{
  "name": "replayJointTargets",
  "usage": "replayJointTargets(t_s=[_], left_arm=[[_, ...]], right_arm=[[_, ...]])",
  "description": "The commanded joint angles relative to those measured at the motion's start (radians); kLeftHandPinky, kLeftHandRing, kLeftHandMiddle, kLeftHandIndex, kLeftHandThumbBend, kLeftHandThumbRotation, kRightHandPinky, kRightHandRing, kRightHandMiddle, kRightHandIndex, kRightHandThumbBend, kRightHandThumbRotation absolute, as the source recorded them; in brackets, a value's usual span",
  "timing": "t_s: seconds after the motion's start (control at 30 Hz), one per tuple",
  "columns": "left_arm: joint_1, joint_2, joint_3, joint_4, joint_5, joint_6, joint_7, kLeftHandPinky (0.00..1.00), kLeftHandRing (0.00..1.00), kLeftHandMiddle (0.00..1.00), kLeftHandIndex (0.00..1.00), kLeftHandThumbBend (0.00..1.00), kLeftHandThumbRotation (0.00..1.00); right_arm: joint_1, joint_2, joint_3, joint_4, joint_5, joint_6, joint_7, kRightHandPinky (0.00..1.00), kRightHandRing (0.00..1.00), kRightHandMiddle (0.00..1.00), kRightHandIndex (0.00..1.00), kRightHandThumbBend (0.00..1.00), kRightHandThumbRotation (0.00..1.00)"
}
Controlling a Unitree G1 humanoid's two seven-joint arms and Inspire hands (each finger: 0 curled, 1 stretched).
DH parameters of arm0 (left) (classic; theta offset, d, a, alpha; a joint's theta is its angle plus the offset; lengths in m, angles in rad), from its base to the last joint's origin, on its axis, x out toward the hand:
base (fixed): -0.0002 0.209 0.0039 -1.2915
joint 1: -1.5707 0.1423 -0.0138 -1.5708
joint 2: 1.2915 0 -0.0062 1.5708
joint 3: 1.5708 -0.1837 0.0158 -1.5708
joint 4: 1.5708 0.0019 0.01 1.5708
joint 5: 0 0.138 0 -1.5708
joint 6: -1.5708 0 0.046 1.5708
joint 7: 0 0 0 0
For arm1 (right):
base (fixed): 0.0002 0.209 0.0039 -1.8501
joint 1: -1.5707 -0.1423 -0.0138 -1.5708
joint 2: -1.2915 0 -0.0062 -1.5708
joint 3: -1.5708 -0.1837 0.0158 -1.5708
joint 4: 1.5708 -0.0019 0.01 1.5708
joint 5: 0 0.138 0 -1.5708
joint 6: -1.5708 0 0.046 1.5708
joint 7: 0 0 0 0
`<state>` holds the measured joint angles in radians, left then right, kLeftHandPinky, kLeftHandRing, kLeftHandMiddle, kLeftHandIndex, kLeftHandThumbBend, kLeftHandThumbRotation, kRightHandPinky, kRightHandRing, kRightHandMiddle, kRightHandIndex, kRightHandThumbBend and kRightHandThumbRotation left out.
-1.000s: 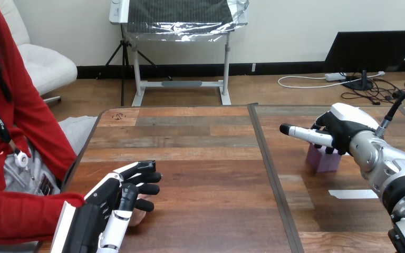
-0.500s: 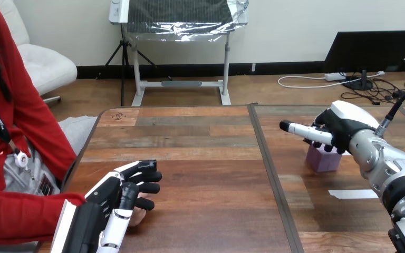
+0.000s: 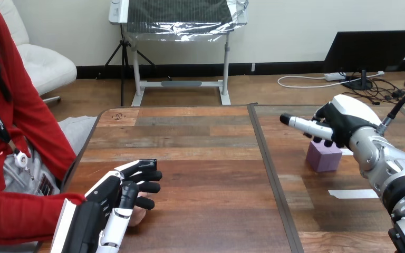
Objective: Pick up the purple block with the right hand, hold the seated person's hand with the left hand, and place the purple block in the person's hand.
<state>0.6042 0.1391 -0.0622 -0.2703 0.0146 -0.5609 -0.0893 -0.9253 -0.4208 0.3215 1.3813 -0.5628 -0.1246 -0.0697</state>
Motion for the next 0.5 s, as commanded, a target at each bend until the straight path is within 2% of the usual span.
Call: replayJointTargets(t_s=[0.0, 0.13, 0.3, 0.47], left_arm=[[-0.056, -0.010, 0.003, -0.006, 0.003, -0.024, -0.001, 0.57, 0.67, 0.70, 0.72, 0.36, 0.92], [-0.057, -0.009, 0.003, -0.004, 0.002, -0.024, -0.001, 0.57, 0.67, 0.70, 0.72, 0.35, 0.92], [-0.053, -0.007, 0.003, -0.011, 0.003, -0.013, -0.002, 0.57, 0.68, 0.71, 0.72, 0.35, 0.92], [-0.050, -0.008, 0.003, -0.014, 0.007, -0.007, 0.000, 0.58, 0.68, 0.71, 0.72, 0.35, 0.92]], right_arm=[[-0.045, 0.007, -0.040, -0.026, 0.036, -0.028, -0.056, 0.41, 0.47, 0.50, 0.52, 0.80, 1.00], [-0.043, 0.008, -0.045, -0.030, 0.043, -0.049, -0.091, 0.38, 0.42, 0.45, 0.47, 0.81, 0.99], [-0.046, 0.014, -0.066, -0.029, 0.065, -0.055, -0.106, 0.28, 0.32, 0.38, 0.41, 0.83, 0.99], [-0.049, 0.018, -0.076, -0.029, 0.077, -0.054, -0.115, 0.23, 0.26, 0.33, 0.35, 0.82, 0.98]])
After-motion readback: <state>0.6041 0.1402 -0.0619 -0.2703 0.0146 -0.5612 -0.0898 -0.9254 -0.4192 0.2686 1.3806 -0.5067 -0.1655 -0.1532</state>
